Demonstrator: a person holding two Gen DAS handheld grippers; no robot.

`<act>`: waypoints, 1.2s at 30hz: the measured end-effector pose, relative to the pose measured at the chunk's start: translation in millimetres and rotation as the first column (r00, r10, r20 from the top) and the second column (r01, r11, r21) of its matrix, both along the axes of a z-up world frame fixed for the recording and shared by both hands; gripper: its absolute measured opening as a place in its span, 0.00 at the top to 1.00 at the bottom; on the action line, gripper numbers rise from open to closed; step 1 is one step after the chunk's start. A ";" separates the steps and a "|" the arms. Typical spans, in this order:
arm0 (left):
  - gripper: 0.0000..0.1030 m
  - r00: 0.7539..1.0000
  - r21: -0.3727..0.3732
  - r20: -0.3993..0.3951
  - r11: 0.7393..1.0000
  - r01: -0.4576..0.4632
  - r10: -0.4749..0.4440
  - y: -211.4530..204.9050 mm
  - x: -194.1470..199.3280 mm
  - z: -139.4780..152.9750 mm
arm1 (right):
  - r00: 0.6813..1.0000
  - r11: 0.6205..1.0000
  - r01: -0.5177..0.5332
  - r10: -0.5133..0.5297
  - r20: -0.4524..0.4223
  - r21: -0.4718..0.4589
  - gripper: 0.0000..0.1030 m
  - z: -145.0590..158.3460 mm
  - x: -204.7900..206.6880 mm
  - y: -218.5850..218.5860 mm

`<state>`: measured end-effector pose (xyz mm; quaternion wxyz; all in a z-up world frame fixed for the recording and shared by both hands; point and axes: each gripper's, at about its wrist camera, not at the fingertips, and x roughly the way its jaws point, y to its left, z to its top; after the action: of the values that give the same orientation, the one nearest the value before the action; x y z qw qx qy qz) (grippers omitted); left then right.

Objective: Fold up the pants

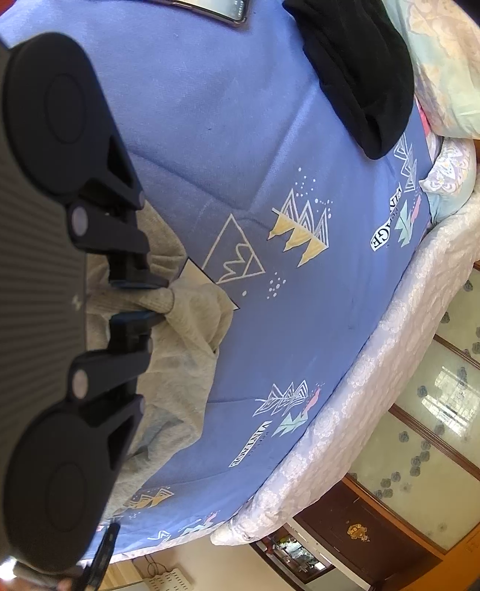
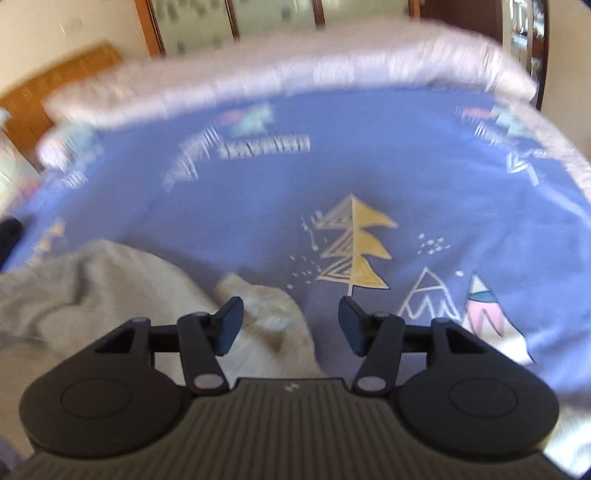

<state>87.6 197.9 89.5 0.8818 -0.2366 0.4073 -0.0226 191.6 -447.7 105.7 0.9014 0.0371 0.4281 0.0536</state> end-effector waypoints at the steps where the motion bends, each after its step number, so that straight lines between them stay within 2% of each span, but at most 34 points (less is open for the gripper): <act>1: 0.89 1.000 0.008 0.003 1.000 0.001 -0.001 -1.2 1.0 1.8 | 0.999 1.000 -0.004 0.005 -0.048 0.016 0.44 -9.0 11.5 -0.7; 3: 0.89 1.000 0.028 0.014 1.000 0.006 -0.007 -2.5 4.3 5.4 | 0.990 0.996 -0.015 0.027 -0.136 0.087 0.78 -23.6 26.9 -2.5; 4: 0.89 1.000 0.040 0.017 0.999 0.004 -0.005 -3.0 7.1 7.1 | 0.988 0.996 -0.009 0.023 -0.151 0.092 0.92 -25.0 27.8 -1.9; 6: 0.89 1.000 0.053 0.018 0.999 -0.002 0.001 -1.8 13.0 8.0 | 0.997 0.998 0.043 -0.040 -0.074 0.039 0.92 -12.4 17.2 -7.2; 8: 0.89 1.000 0.059 0.015 0.998 -0.012 0.011 0.1 22.2 7.4 | 0.984 0.983 0.173 -0.175 0.032 0.054 0.92 10.2 0.9 -31.1; 9: 0.90 1.000 0.065 0.014 0.998 -0.018 0.017 1.1 27.9 7.5 | 0.963 0.965 0.250 -0.256 0.080 0.075 0.92 22.6 -7.7 -47.7; 11: 0.90 1.000 0.075 0.018 0.997 -0.025 0.024 1.4 40.3 8.9 | 0.888 0.909 0.413 -0.416 0.197 0.056 0.92 50.0 -24.4 -79.7; 13: 0.90 0.999 0.086 0.021 0.996 -0.033 0.031 0.4 55.4 10.7 | 0.828 0.862 0.507 -0.496 0.261 0.031 0.92 70.5 -28.2 -104.8; 16: 0.90 0.999 0.085 0.023 0.996 -0.039 0.037 -2.2 77.6 11.2 | 0.760 0.791 0.611 -0.579 0.296 -0.023 0.92 91.6 -12.9 -132.7; 18: 0.90 0.998 0.096 0.027 0.994 -0.056 0.054 -5.9 95.0 8.5 | 0.728 0.757 0.653 -0.621 0.291 -0.021 0.90 97.0 3.2 -151.7; 19: 0.90 0.997 0.107 0.025 0.992 -0.072 0.069 -7.5 104.2 4.9 | 0.717 0.742 0.670 -0.644 0.267 -0.009 0.82 93.6 11.6 -162.5; 20: 0.90 0.996 0.119 0.020 0.989 -0.088 0.087 -7.5 113.0 0.3 | 0.714 0.734 0.679 -0.661 0.231 0.001 0.60 87.3 20.1 -170.4; 21: 0.90 0.995 0.129 0.009 0.986 -0.102 0.102 -7.9 122.3 -6.2 | 0.702 0.719 0.695 -0.682 0.204 0.011 0.49 80.2 26.3 -178.5; 22: 0.90 0.993 0.134 -0.014 0.985 -0.111 0.114 -7.3 133.1 -15.7 | 0.684 0.701 0.713 -0.702 0.201 0.022 0.43 73.9 29.0 -181.6; 23: 0.90 0.992 0.132 -0.040 0.984 -0.116 0.122 -5.9 140.9 -24.2 | 0.666 0.684 0.728 -0.719 0.198 0.037 0.43 65.2 26.6 -184.8; 24: 0.90 0.990 0.126 -0.064 0.985 -0.121 0.129 -4.2 147.1 -32.2 | 0.664 0.683 0.728 -0.724 0.184 0.058 0.43 57.9 24.8 -185.3; 26: 0.90 0.985 0.118 -0.092 0.984 -0.133 0.144 -1.5 152.6 -43.3 | 0.675 0.691 0.714 -0.722 0.152 0.112 0.45 43.4 15.5 -186.8; 29: 0.90 0.985 0.112 -0.092 0.985 -0.135 0.145 0.5 151.1 -47.7 | 0.681 0.692 0.712 -0.722 0.124 0.120 0.45 32.1 -1.5 -193.6; 31: 0.90 0.985 0.099 -0.091 0.986 -0.136 0.145 3.4 149.3 -47.4 | 0.661 0.668 0.730 -0.744 0.101 0.146 0.49 26.9 -12.1 -204.9; 32: 0.90 0.985 0.090 -0.089 0.986 -0.139 0.147 4.7 148.3 -46.7 | 0.651 0.654 0.735 -0.755 0.080 0.180 0.55 25.6 -15.3 -212.3; 34: 0.90 0.984 0.065 -0.078 0.986 -0.153 0.157 9.5 146.3 -43.4 | 0.625 0.606 0.746 -0.780 0.028 0.276 0.59 24.5 -21.3 -223.5; 36: 0.90 0.980 0.020 -0.052 0.981 -0.191 0.192 18.8 142.9 -37.7 | 0.617 0.576 0.738 -0.787 -0.007 0.351 0.60 24.9 -22.6 -228.0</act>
<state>230.5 216.7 51.8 0.8704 -0.2688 0.4063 0.0717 169.0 -675.7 130.6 0.8465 0.3590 0.2865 -0.2692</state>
